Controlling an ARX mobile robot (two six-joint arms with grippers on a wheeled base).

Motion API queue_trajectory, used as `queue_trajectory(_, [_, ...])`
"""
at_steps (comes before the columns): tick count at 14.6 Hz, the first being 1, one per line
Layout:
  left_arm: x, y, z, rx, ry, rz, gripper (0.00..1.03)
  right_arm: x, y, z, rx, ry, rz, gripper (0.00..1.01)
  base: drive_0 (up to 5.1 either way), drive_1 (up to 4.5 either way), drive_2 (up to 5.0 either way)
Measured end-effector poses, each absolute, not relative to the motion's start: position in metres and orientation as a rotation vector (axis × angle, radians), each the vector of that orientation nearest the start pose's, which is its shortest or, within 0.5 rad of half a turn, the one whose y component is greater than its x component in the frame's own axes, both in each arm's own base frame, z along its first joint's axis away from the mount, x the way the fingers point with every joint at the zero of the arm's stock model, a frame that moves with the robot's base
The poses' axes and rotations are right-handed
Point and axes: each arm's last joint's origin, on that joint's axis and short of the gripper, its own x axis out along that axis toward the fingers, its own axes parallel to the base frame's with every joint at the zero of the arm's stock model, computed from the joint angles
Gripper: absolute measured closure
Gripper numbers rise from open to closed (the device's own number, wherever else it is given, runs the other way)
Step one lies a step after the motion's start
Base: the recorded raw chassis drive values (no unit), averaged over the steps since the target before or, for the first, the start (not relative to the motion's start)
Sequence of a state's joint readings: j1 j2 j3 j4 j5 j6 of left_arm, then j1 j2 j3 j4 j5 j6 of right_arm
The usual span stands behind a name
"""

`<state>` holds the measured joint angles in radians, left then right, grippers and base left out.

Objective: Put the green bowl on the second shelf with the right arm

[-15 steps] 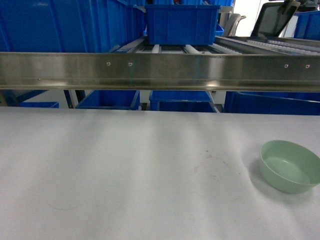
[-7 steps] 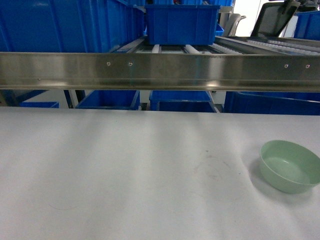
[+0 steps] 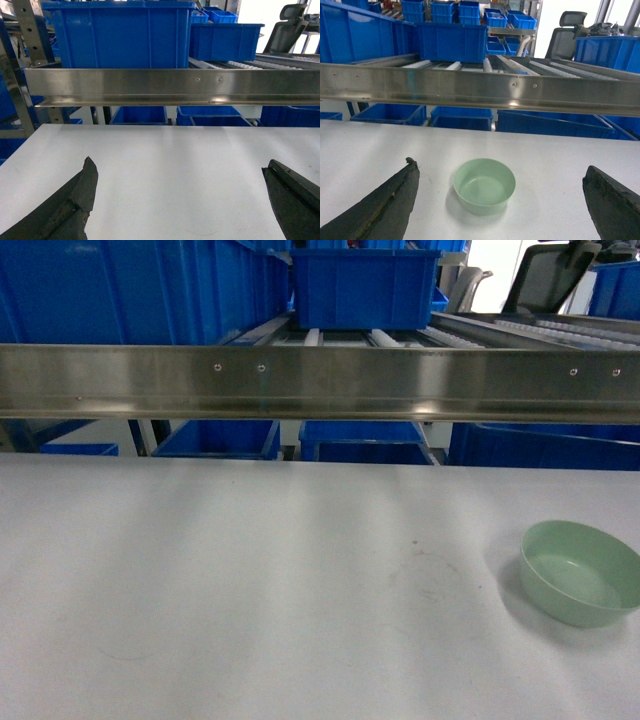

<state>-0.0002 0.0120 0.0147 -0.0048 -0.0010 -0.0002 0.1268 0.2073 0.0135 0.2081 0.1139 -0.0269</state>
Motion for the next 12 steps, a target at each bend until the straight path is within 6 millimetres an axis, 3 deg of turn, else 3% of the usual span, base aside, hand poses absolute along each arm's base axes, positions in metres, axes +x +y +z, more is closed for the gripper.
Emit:
queue_trajectory(2, [0.098,0.000,0.167,0.000,0.002,0.001,0.05,0.118,0.013,0.170,-0.048,0.009,0.020,0.03,0.0,0.00,0.0])
queue_trajectory(4, [0.098,0.000,0.167,0.000,0.002,0.001,0.05,0.143,0.012,0.174,-0.097,0.090,0.046,0.03,0.0,0.00,0.0])
queue_trajectory(6, [0.098,0.000,0.167,0.000,0.002,0.000,0.05,0.182,0.010,0.190,-0.146,0.142,0.061,0.03,0.0,0.00,0.0])
queue_trajectory(8, [0.098,0.000,0.167,0.000,0.002,0.001,0.05,0.222,0.012,0.189,-0.189,0.293,0.094,0.03,0.0,0.00,0.0])
queue_trajectory(12, [0.098,0.000,0.167,0.000,0.002,0.001,0.05,0.245,0.013,0.183,-0.201,0.384,0.120,0.03,0.0,0.00,0.0])
